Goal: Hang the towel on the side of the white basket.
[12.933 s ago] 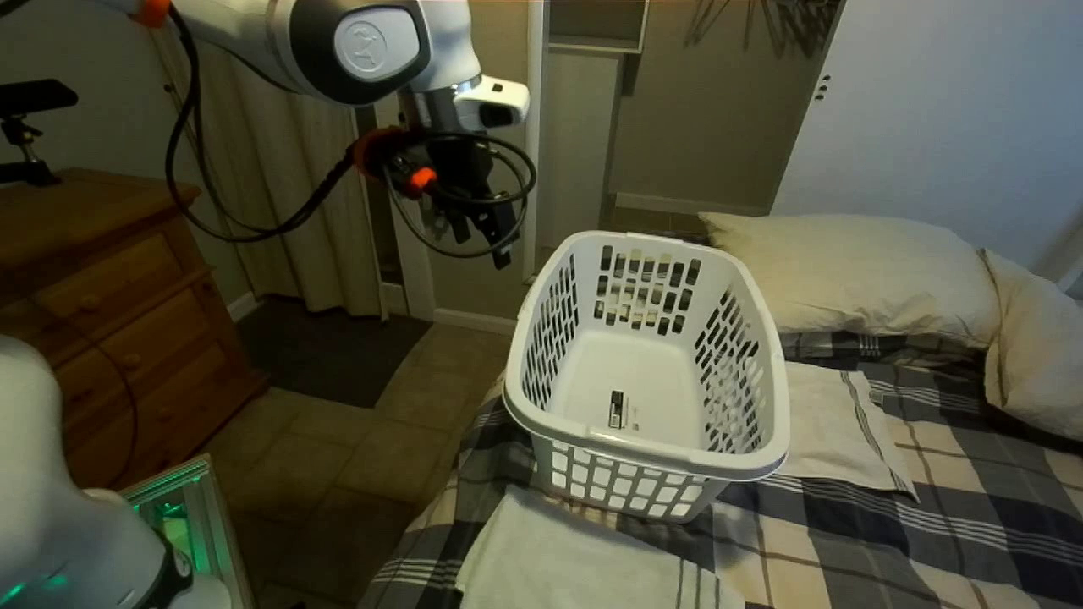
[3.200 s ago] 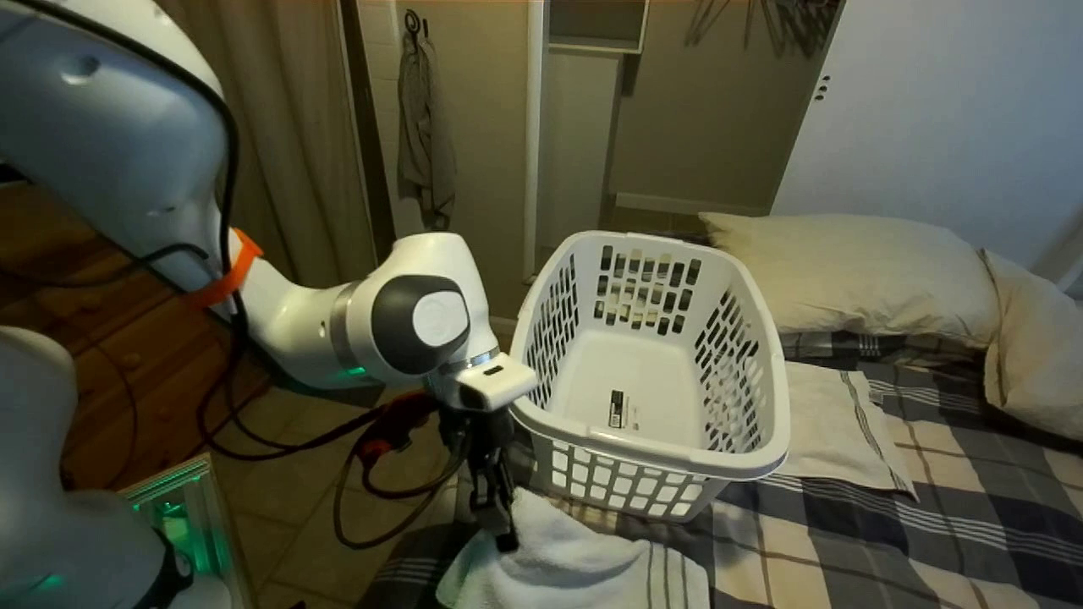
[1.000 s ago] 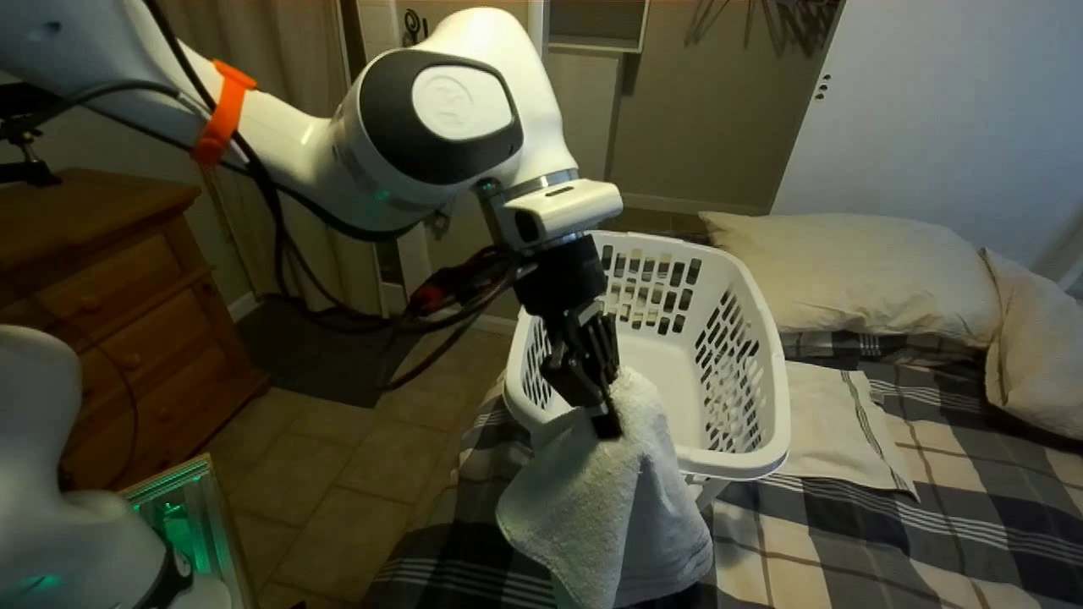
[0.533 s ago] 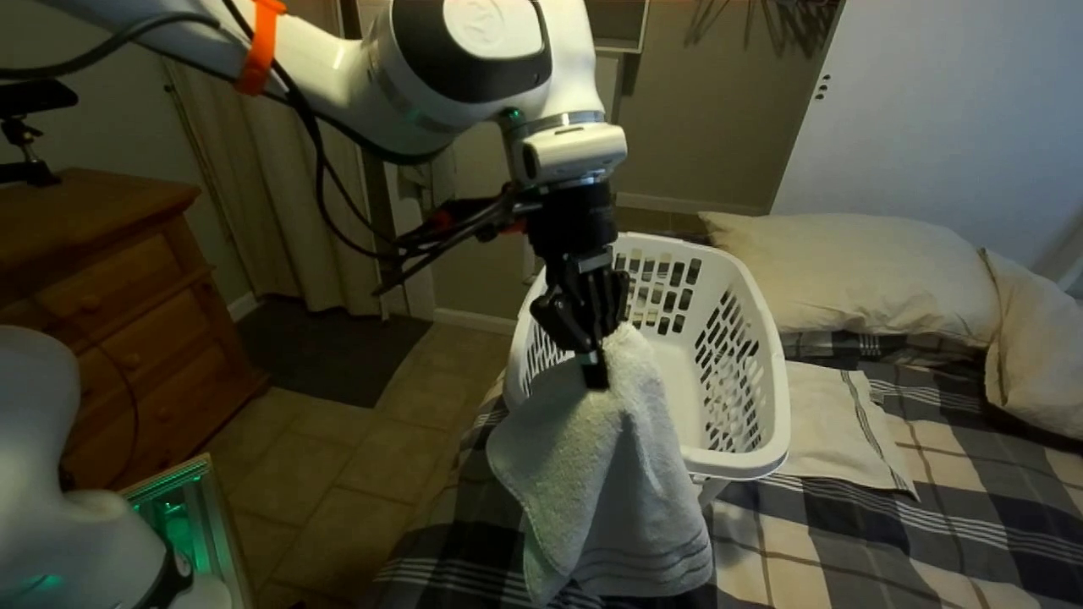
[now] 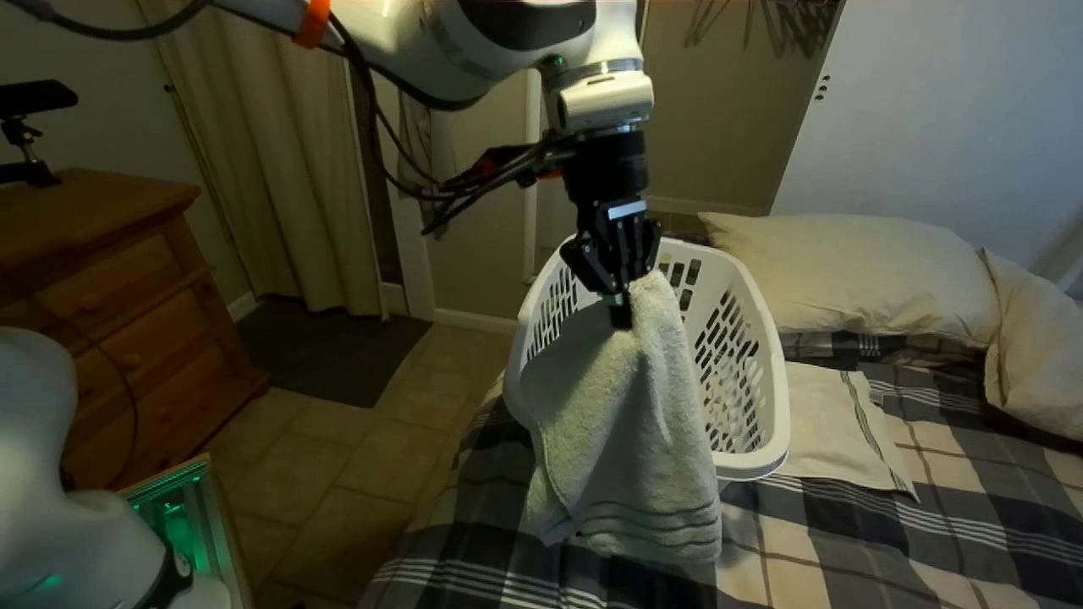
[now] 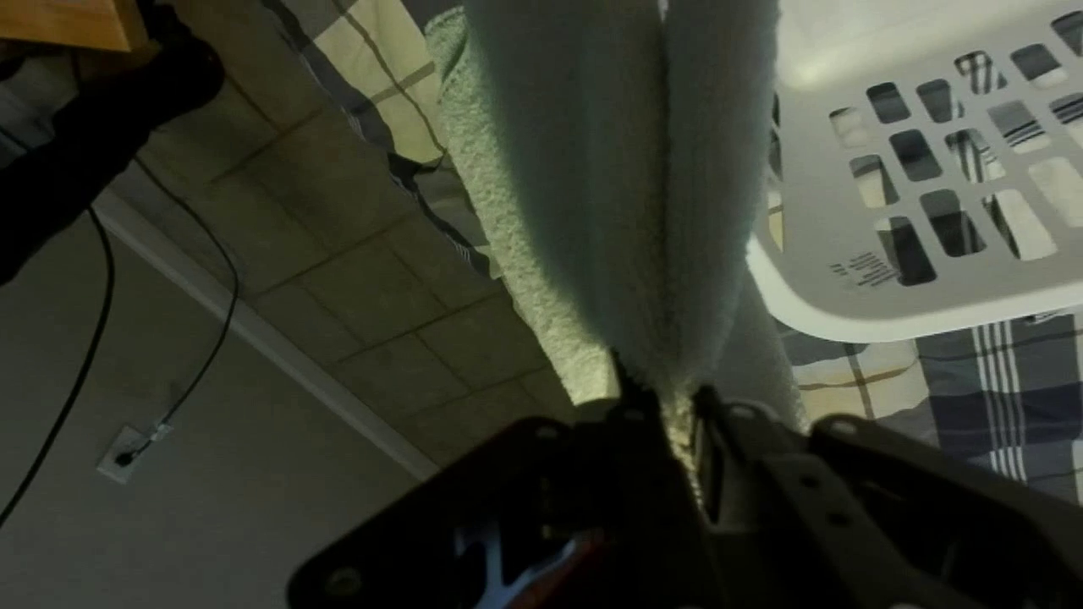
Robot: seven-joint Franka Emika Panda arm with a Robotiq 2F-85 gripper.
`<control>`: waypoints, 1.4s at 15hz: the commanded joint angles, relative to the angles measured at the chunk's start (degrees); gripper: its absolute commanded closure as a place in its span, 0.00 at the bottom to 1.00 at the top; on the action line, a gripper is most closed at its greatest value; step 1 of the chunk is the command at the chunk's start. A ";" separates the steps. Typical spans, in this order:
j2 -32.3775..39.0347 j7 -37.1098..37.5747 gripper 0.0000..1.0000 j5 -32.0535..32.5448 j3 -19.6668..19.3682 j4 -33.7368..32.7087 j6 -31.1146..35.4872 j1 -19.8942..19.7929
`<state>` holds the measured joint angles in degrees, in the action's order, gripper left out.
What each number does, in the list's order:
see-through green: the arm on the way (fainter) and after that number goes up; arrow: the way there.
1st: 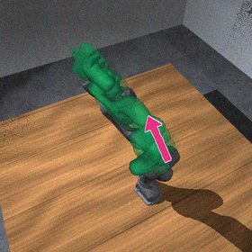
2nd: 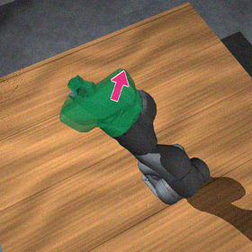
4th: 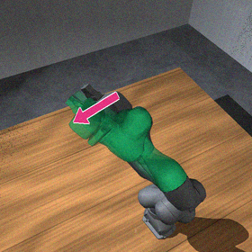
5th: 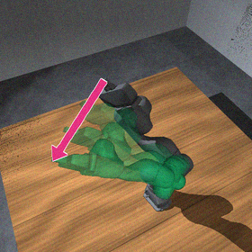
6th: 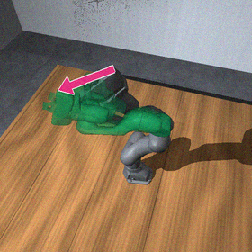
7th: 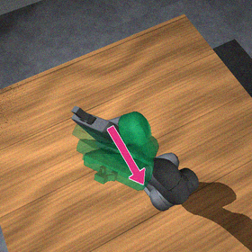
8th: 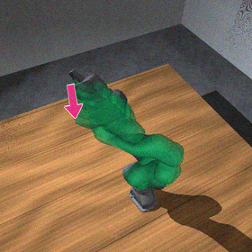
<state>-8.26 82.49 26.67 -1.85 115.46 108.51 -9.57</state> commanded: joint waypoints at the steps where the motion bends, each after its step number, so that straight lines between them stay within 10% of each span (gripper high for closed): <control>1: 4.05 2.42 0.93 -4.10 -0.26 -8.74 -4.16 1.26; 14: 16.17 3.43 0.93 -7.91 -1.71 -16.15 -1.85 4.18; 21: 17.43 3.50 0.93 -8.60 -2.31 -14.28 9.67 5.01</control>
<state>8.67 85.85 20.34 -3.08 101.36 114.06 -5.61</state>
